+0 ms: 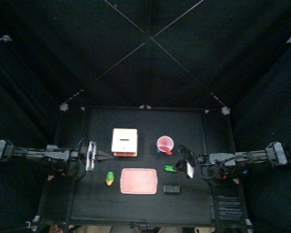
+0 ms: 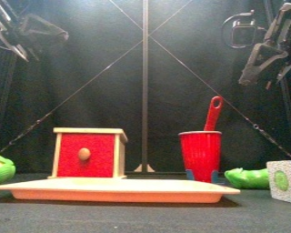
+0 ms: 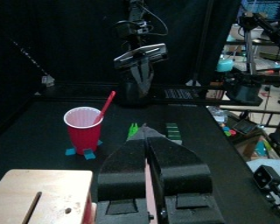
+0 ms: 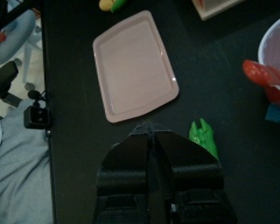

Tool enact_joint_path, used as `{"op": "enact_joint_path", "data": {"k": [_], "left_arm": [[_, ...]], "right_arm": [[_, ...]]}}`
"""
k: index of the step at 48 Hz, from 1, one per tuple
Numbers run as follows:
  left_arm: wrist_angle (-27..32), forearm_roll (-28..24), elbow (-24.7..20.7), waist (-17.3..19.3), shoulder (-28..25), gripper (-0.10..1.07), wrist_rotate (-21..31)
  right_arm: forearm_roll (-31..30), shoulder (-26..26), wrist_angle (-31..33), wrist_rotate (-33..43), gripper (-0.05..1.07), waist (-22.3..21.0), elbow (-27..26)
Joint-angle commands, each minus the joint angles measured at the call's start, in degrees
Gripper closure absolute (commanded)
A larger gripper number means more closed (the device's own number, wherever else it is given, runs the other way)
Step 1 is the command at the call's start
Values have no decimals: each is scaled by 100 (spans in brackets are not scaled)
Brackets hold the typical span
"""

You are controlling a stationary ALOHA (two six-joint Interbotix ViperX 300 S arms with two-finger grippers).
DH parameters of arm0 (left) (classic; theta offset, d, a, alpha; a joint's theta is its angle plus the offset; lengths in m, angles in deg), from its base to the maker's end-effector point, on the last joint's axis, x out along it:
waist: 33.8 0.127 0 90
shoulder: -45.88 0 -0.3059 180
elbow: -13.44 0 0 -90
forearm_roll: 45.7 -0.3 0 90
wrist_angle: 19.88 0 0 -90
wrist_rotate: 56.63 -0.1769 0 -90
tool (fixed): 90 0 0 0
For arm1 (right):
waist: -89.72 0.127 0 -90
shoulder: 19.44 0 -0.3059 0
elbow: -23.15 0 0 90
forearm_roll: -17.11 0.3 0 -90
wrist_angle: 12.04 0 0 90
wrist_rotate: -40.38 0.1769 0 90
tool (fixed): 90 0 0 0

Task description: Grab pea

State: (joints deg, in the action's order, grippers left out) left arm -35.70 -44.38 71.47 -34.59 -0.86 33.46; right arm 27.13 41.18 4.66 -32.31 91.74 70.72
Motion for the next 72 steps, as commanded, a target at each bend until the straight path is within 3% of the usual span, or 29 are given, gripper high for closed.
{"op": "enact_joint_path", "data": {"k": [1,19,29,35,44,54,72], "left_arm": [[-26,18,-79,-9,-26,66,0],[-53,18,-26,-9,-35,57,9],[-62,18,-9,-9,-35,56,9],[-62,18,9,-9,-26,56,9],[-53,62,18,0,-26,56,9],[-53,70,35,35,-26,56,9],[-53,70,44,44,-26,56,0]], "right_arm": [[53,97,220,9,99,18,-220],[-141,923,1538,18,95,-18,-844],[-457,1257,1925,53,93,26,-1011],[-853,1512,1978,457,92,97,-1081],[-2021,1837,2048,1310,88,492,-1187],[-2813,2039,2048,2118,63,1002,-1125],[-3094,2461,1890,2426,18,1020,-923]]}}
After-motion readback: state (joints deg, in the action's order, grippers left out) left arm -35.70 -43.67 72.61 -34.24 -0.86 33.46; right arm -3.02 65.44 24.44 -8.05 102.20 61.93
